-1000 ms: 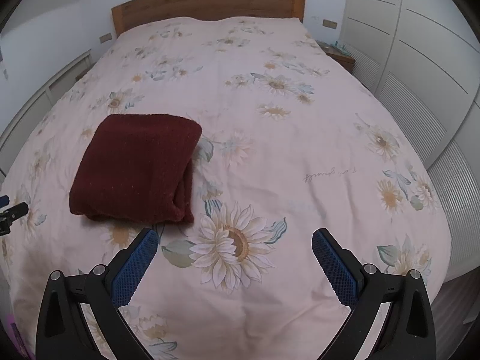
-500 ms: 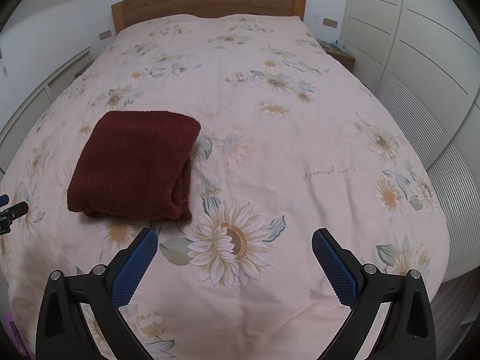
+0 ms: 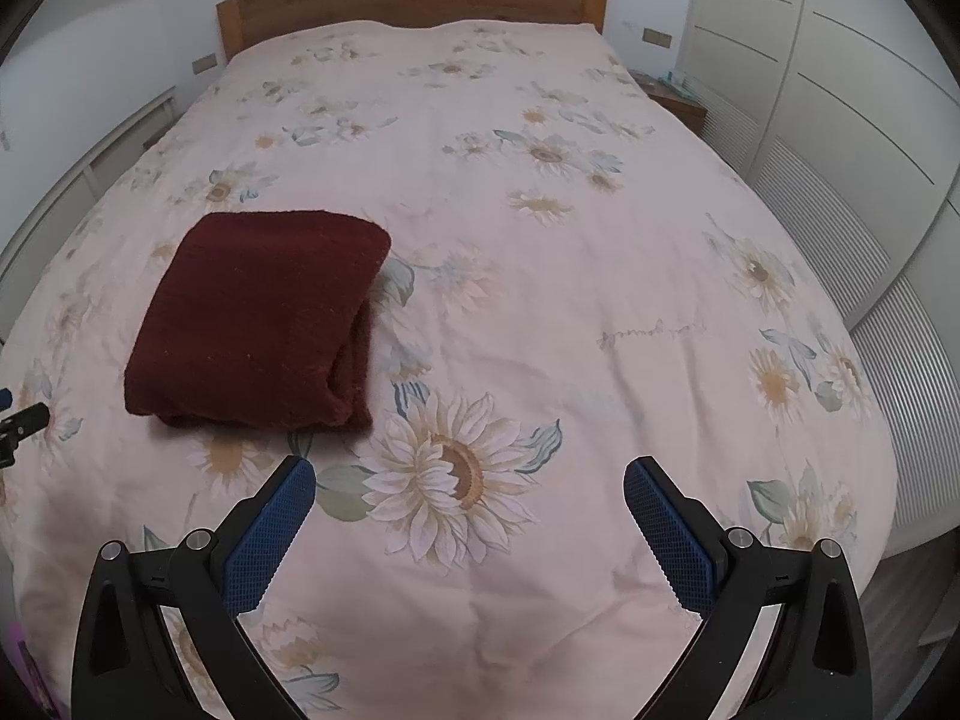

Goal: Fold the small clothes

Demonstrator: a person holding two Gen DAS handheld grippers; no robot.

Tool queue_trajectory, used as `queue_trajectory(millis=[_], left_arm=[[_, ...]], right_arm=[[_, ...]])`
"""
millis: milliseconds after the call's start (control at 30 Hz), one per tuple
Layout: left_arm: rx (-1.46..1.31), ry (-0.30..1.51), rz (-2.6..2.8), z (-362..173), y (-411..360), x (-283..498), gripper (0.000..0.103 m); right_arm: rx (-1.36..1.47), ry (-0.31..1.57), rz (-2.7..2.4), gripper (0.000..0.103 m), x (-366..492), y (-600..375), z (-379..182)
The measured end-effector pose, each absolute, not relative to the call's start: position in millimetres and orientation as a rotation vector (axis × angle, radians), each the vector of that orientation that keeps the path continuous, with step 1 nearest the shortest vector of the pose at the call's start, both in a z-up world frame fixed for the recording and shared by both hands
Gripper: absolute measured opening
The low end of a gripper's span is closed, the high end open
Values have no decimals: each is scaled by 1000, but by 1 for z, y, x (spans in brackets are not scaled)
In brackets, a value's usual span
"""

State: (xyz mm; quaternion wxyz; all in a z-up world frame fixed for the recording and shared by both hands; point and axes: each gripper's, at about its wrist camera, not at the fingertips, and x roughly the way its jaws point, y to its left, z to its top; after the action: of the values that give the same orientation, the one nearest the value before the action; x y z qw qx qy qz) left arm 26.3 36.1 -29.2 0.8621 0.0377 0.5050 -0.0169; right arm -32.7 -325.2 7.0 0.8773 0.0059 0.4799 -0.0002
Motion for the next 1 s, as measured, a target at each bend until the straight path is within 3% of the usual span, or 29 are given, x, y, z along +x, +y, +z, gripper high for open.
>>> queue_trajectory(millis=[1000], left_arm=[[81, 1062, -38, -30, 35, 23, 102]], right_arm=[[9, 1020, 3, 103, -34, -323, 0]])
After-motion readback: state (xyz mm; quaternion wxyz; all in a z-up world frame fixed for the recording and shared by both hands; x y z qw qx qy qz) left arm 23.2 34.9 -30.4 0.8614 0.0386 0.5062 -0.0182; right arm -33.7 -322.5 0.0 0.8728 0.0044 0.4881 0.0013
